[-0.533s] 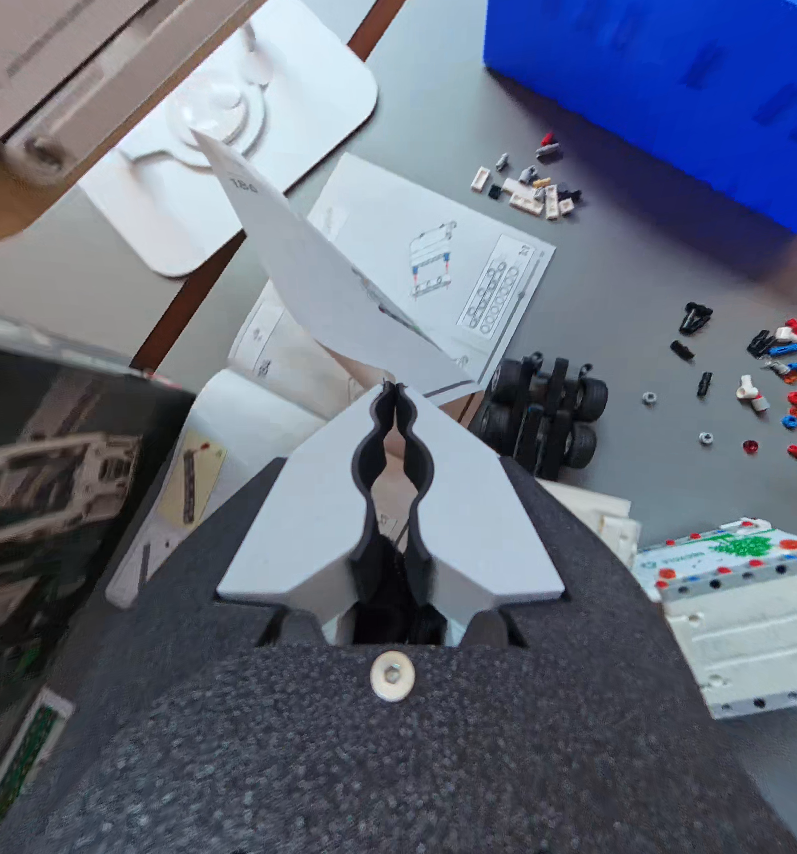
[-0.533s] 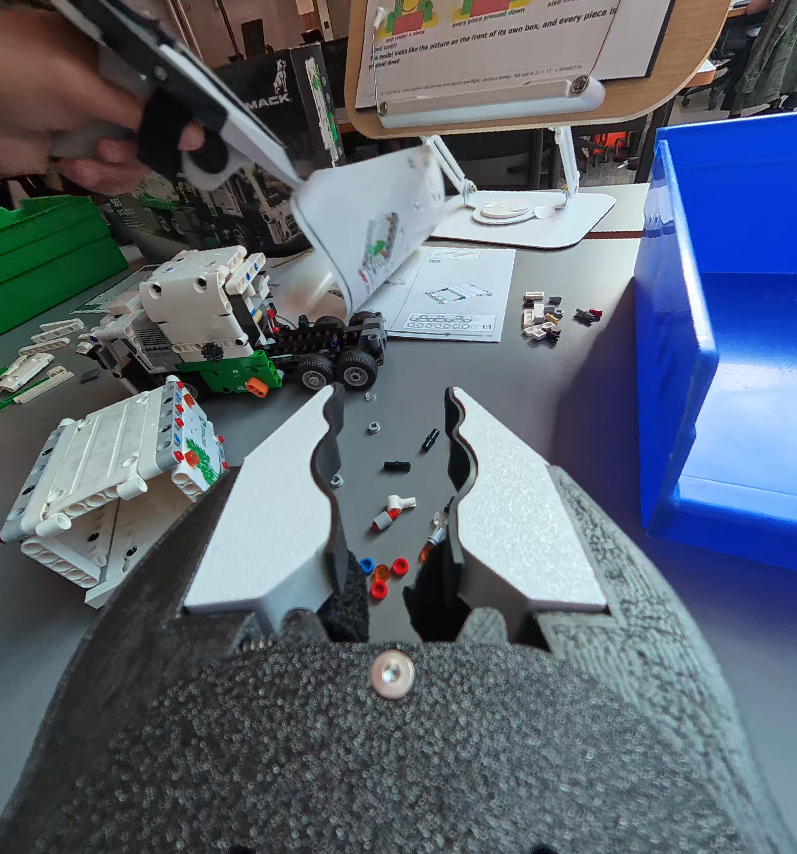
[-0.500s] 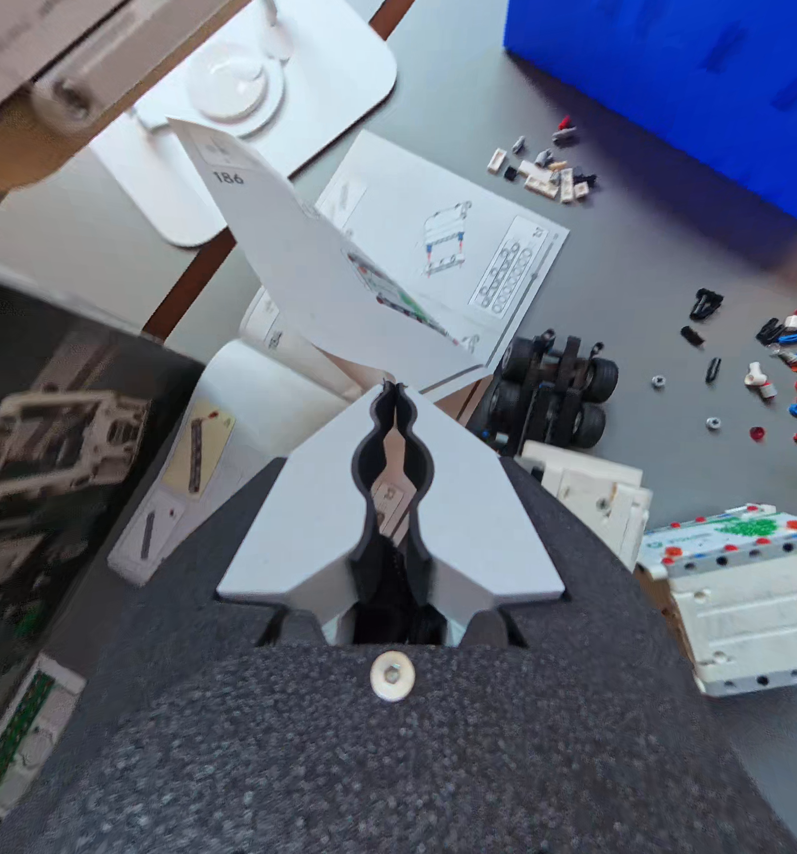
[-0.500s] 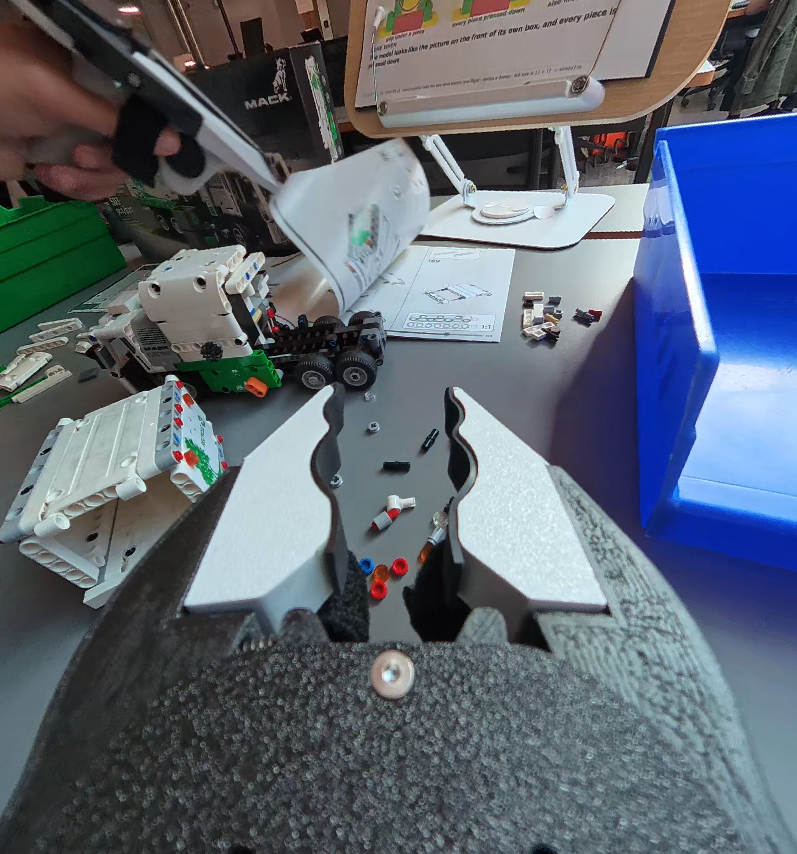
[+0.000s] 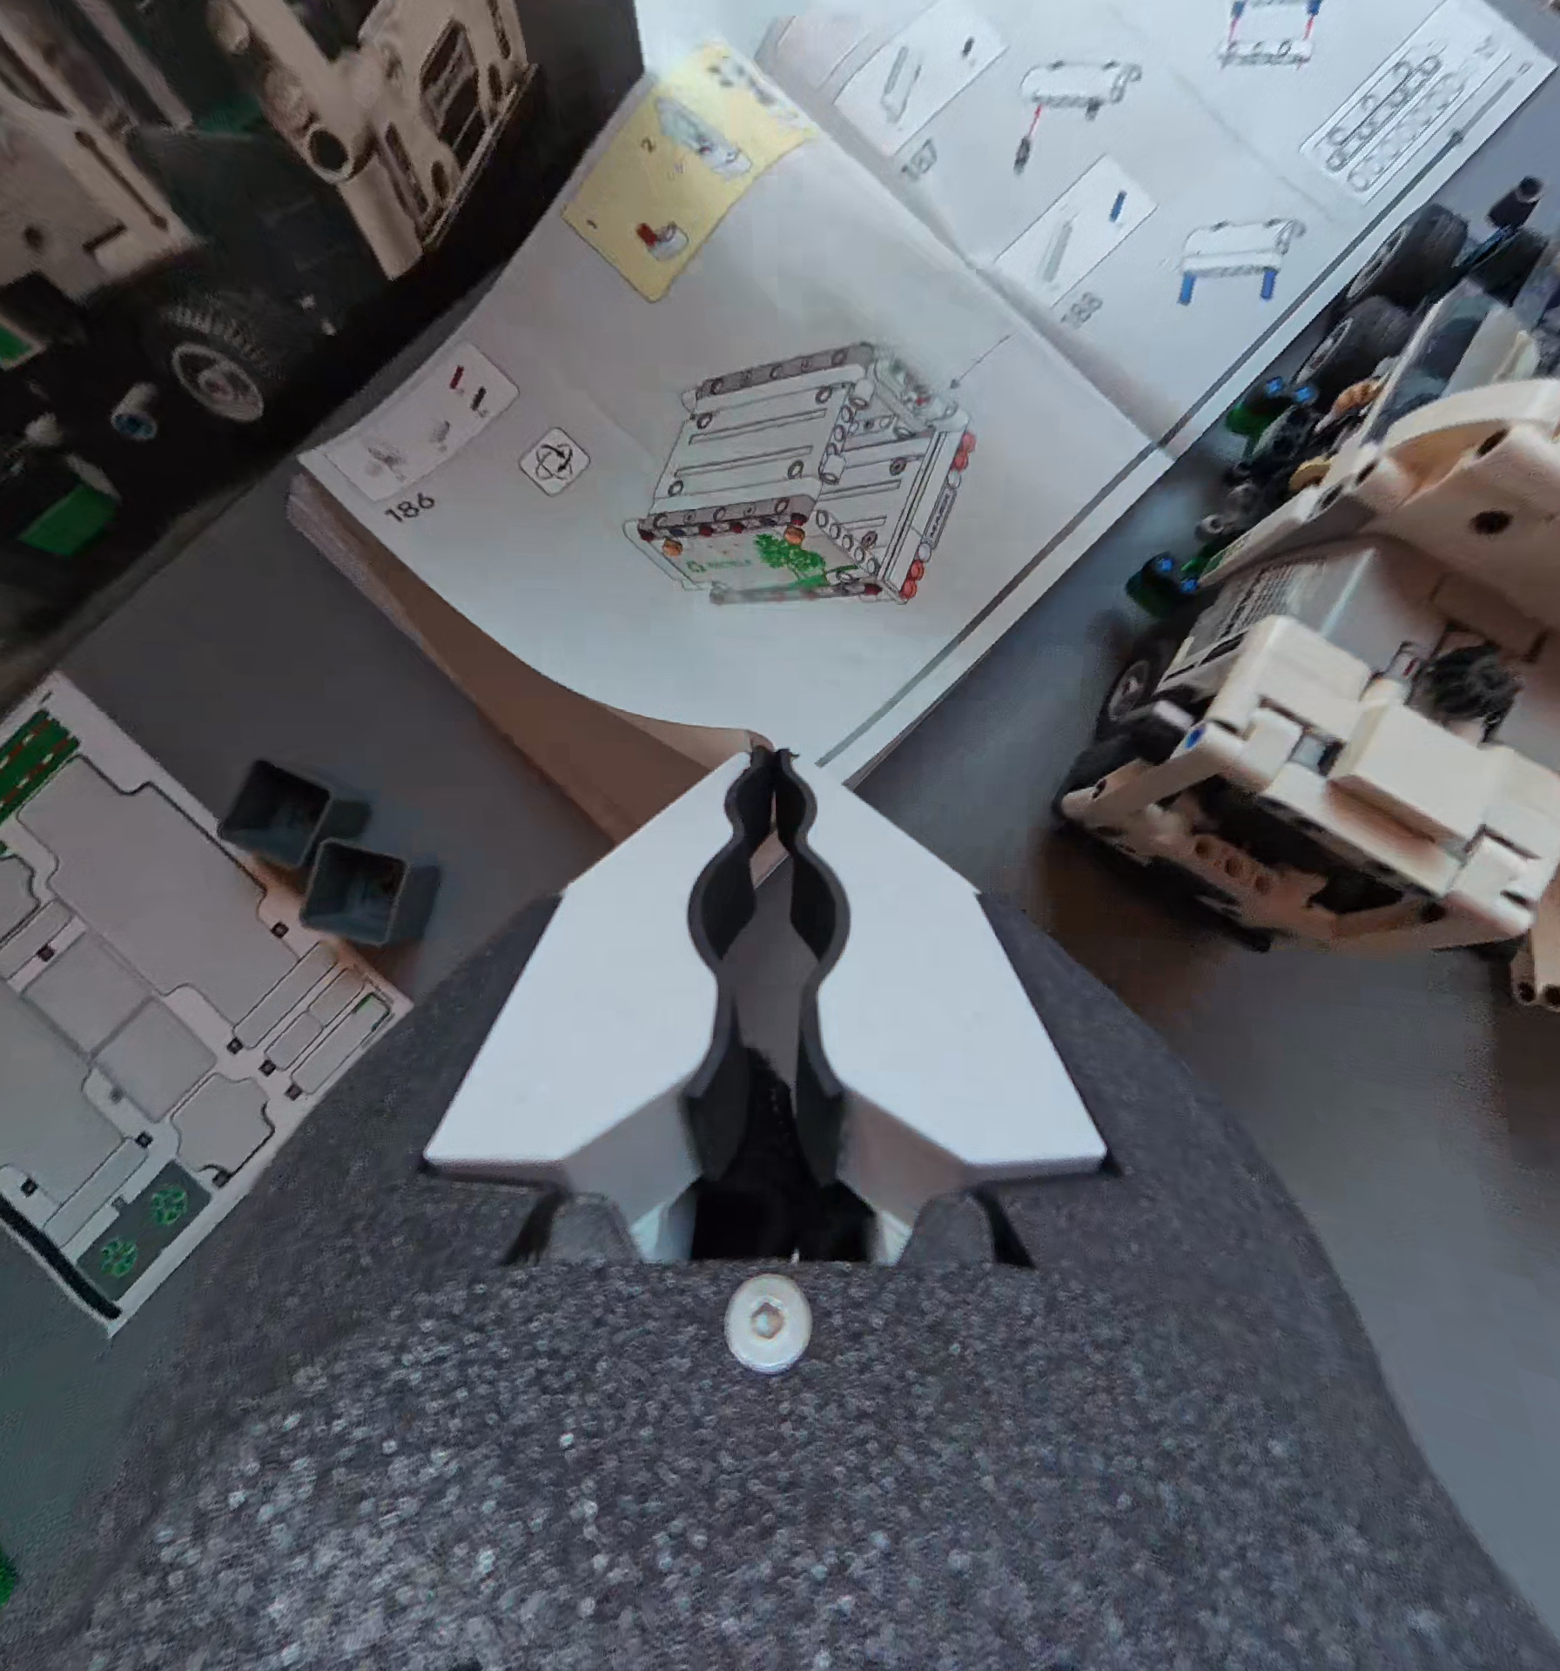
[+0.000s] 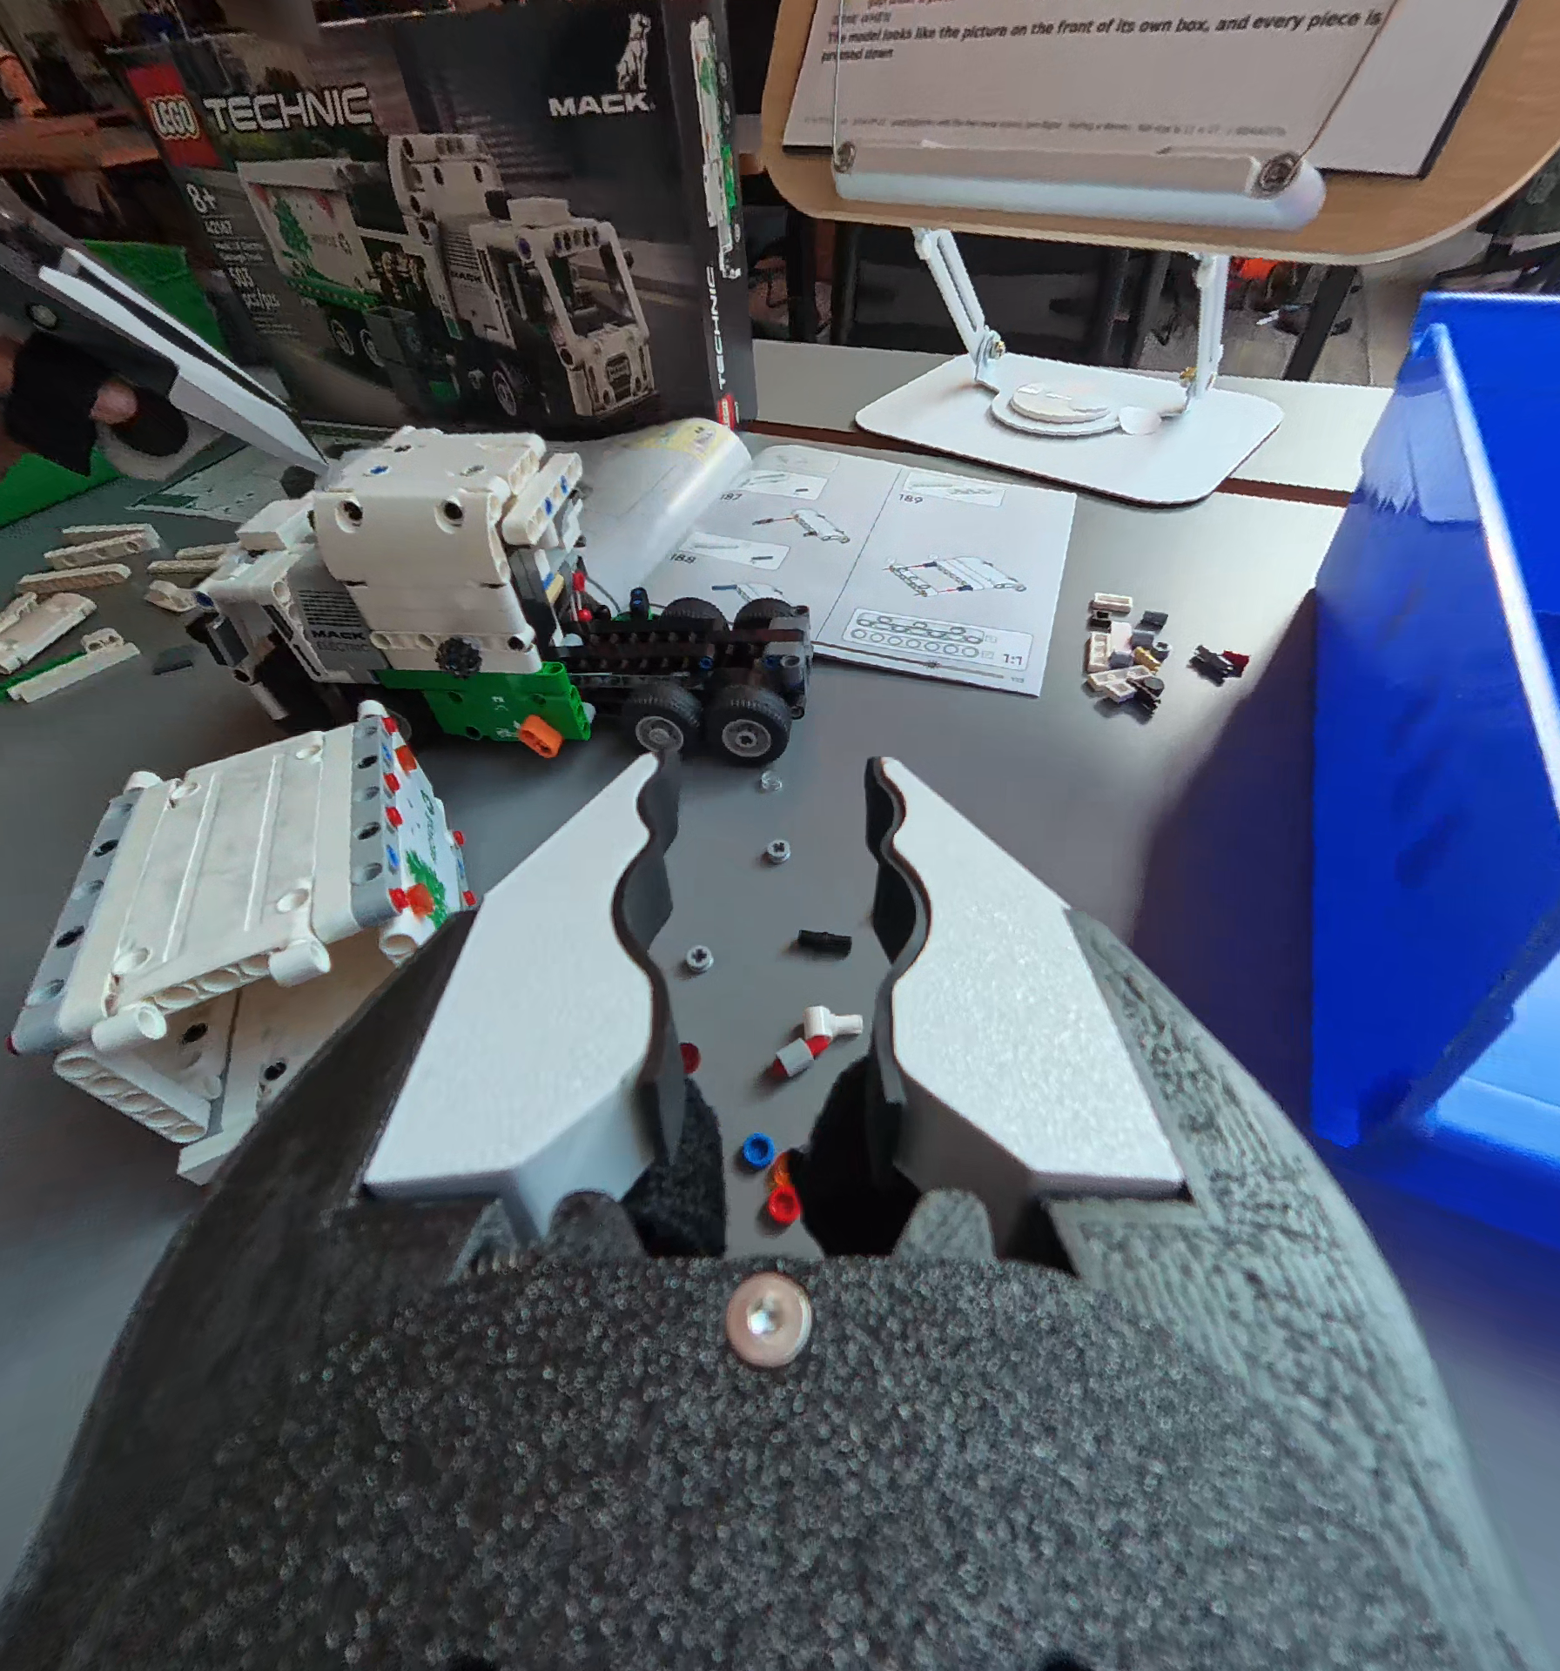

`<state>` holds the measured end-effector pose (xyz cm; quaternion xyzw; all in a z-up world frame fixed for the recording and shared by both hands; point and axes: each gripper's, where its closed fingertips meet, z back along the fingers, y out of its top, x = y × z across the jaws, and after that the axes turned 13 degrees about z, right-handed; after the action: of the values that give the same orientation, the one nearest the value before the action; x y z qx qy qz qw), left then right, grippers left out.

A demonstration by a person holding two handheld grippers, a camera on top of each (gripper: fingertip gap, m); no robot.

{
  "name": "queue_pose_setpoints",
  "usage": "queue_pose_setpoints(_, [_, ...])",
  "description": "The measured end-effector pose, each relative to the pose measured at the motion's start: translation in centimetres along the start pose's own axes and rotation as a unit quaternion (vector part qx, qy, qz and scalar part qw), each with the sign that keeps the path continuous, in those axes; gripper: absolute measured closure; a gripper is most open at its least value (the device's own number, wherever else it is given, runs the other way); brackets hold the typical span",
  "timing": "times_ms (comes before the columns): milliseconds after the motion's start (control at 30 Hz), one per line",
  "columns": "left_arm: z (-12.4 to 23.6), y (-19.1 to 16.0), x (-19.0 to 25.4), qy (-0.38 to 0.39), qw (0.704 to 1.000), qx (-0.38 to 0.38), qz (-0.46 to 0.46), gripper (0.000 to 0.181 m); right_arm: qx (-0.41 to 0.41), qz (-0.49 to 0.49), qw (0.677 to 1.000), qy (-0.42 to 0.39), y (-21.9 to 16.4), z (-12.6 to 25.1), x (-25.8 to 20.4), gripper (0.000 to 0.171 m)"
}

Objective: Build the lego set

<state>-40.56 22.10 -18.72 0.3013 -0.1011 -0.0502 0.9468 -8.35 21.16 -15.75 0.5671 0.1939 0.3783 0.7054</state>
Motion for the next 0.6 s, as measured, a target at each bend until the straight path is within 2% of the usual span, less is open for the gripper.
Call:
queue_pose_setpoints(133, [-0.4,-2.0,-1.7,0.003,1.0,-0.014,0.015,0.177,0.007,-0.012,0.999,0.031,2.0,-0.2,-1.0,0.132])
queue_pose_setpoints(200, [0.1,-2.0,-2.1,0.009,1.0,-0.007,0.005,0.16,0.001,-0.016,0.999,0.046,2.7,-0.1,-1.2,0.134])
queue_pose_setpoints(333, [1.6,3.0,0.8,-0.053,0.996,0.063,-0.029,0.16,-0.045,0.02,0.997,0.059,4.2,-1.6,0.5,0.139])
queue_pose_setpoints(433, [-0.9,7.3,3.8,-0.086,0.991,0.07,-0.072,0.17,-0.117,0.07,0.985,0.11,5.9,-5.9,1.4,0.15])
queue_pose_setpoints(500, [-4.0,9.2,6.1,-0.125,0.986,0.054,-0.098,0.175,-0.145,0.115,0.97,0.159,7.2,-10.4,1.2,0.171])
queue_pose_setpoints(600, [-7.6,9.9,8.7,-0.183,0.979,0.001,-0.087,0.18,-0.198,0.162,0.939,0.229,6.4,-17.7,0.1,0.171])
